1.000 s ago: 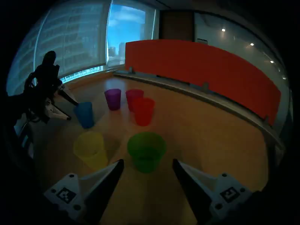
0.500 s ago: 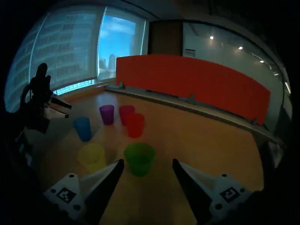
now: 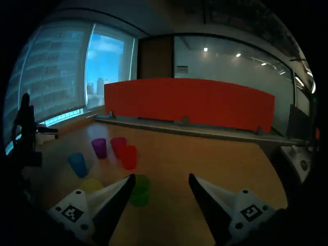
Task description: Pour water
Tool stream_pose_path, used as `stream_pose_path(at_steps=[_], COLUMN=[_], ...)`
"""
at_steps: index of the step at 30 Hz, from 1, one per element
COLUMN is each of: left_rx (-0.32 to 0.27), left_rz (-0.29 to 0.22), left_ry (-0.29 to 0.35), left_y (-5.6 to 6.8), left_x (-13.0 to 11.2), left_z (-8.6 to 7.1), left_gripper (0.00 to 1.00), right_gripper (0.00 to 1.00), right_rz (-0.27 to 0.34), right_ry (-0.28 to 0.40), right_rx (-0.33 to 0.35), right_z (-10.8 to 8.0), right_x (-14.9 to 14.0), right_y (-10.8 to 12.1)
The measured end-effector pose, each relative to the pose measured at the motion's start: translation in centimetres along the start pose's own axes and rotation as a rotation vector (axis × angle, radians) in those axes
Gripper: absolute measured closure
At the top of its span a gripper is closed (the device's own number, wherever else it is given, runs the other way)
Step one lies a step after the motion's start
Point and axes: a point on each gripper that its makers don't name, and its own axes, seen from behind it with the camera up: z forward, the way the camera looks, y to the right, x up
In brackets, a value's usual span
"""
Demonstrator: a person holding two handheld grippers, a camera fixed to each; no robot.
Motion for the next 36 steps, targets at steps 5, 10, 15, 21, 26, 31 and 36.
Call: stream_pose_path(at_steps=[5,10,15,21,26,31,36], left_rx=[0.020,0.052,0.091,0.124,0.152,0.169,0.181], left_rz=[-0.011,-0.011,-0.010,-0.032,-0.033,-0.034,-0.038], left_ry=[0.051,0.070,0.105,0.154,0.181,0.206,0.221], left_y=[-0.1,-0.6,-1.0,-0.9,-1.0,-0.9,-0.7], left_x=[1.1,1.3,1.9,2.5,2.8,3.2,3.3], left_z=[-0.4,-0.4,-0.4,-0.6,-0.6,-0.5,-0.3], left_gripper=[0.02,0.02,0.02,0.02,0.02,0.02,0.02], right_gripper=[0.00,0.00,0.00,0.00,0.00,0.00,0.00], right_rz=[0.011,0.012,0.015,0.015,0.000,0.012,0.024], right_ry=[0.035,0.074,0.119,0.182,0.225,0.262,0.286], right_rx=[-0.029,-0.075,-0.118,-0.195,-0.231,-0.268,-0.284], right_z=[0.0,0.2,0.2,0.0,-0.1,-0.2,-0.3], right_x=[0.7,1.4,2.1,2.8,3.1,3.3,3.4], right_y=[0.4,1.1,1.6,2.8,3.2,3.8,4.0])
